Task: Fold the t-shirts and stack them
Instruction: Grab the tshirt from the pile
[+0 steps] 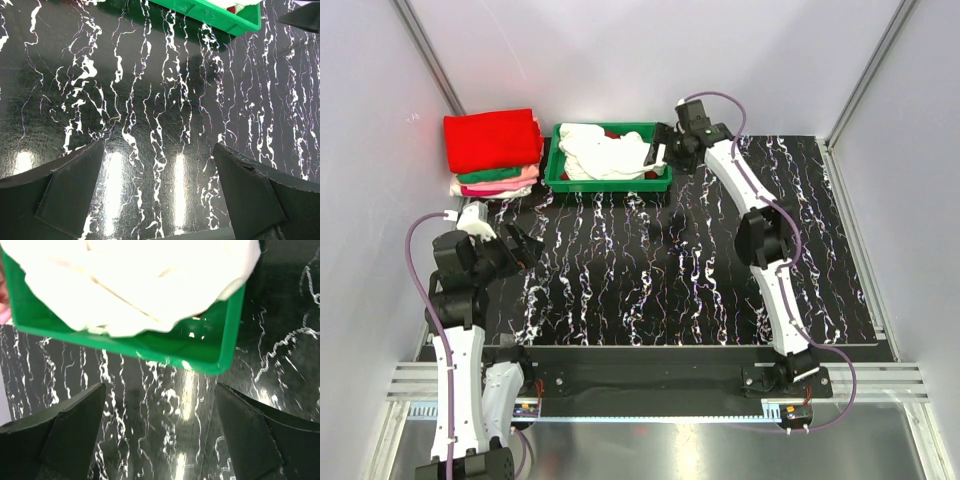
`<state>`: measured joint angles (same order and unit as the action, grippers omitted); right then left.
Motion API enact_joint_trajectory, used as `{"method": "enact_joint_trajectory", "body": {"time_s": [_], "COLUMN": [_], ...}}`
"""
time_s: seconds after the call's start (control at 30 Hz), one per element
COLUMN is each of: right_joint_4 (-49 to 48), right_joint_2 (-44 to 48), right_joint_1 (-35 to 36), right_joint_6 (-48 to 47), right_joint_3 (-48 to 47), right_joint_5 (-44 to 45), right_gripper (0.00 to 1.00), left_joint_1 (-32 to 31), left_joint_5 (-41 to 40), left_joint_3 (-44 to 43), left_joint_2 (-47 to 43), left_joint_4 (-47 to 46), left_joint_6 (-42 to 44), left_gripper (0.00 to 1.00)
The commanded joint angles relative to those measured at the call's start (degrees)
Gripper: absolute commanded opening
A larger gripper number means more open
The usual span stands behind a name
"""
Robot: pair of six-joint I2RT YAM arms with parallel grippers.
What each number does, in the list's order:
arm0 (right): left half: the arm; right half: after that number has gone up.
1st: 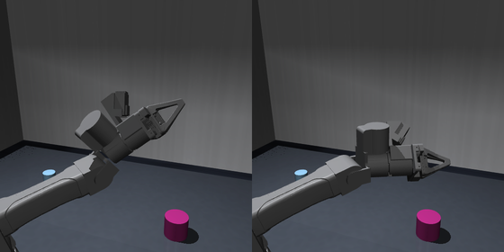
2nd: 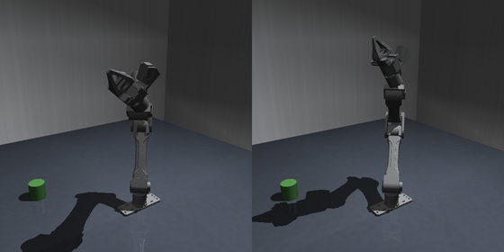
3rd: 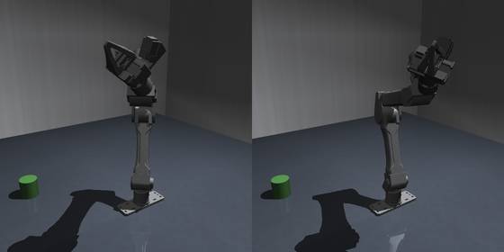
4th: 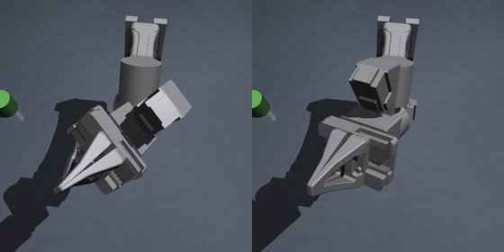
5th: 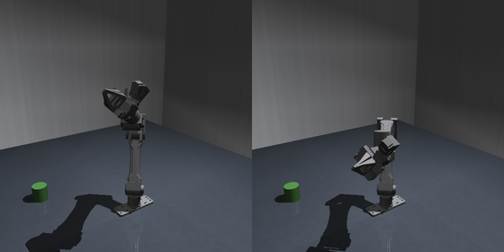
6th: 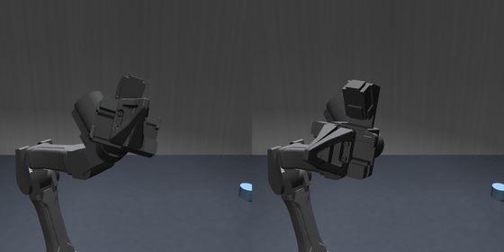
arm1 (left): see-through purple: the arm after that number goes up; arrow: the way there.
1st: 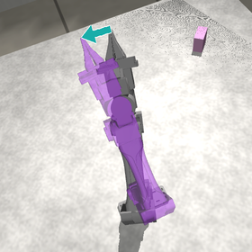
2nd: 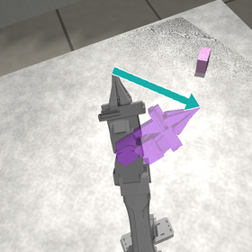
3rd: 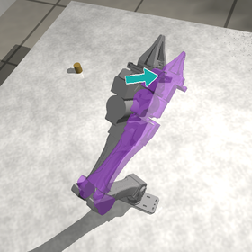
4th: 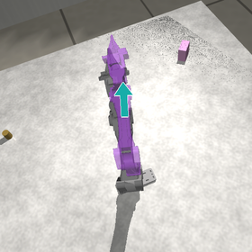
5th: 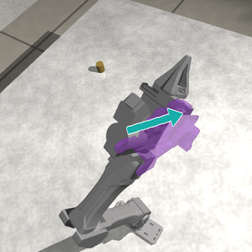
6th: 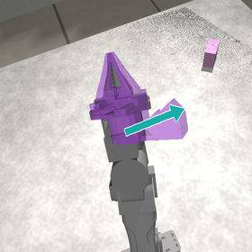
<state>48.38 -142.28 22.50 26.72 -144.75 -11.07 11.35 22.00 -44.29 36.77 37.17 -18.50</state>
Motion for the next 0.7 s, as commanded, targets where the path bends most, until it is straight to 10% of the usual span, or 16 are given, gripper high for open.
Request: {"method": "enact_joint_trajectory", "body": {"time_s": [0.0,0.47,0.53,0.67], "right_joint_4": [-3.97,-17.09,-18.14,-19.46], "right_joint_2": [-2.65,-13.20,-13.72,-14.08], "right_joint_1": [0.17,0.26,0.26,0.26], "right_joint_6": [2.89,10.81,11.16,11.42], "right_joint_3": [-4.40,-7.22,-7.13,-7.39], "right_joint_5": [-2.03,0.87,2.01,2.63], "right_gripper": [0.96,0.79,0.69,0.10], "left_joint_1": [-0.28,-0.89,-0.90,-0.98], "left_joint_5": [-0.20,-0.11,0.06,-0.03], "left_joint_3": [0.17,0.35,0.35,0.35], "left_joint_2": [-0.83,-1.27,-1.18,-1.00], "left_joint_4": [-2.71,-2.98,-2.98,-3.07], "left_joint_6": [-0.22,-0.31,-0.31,-0.31], "left_gripper": [0.99,0.99,0.99,0.99]}}
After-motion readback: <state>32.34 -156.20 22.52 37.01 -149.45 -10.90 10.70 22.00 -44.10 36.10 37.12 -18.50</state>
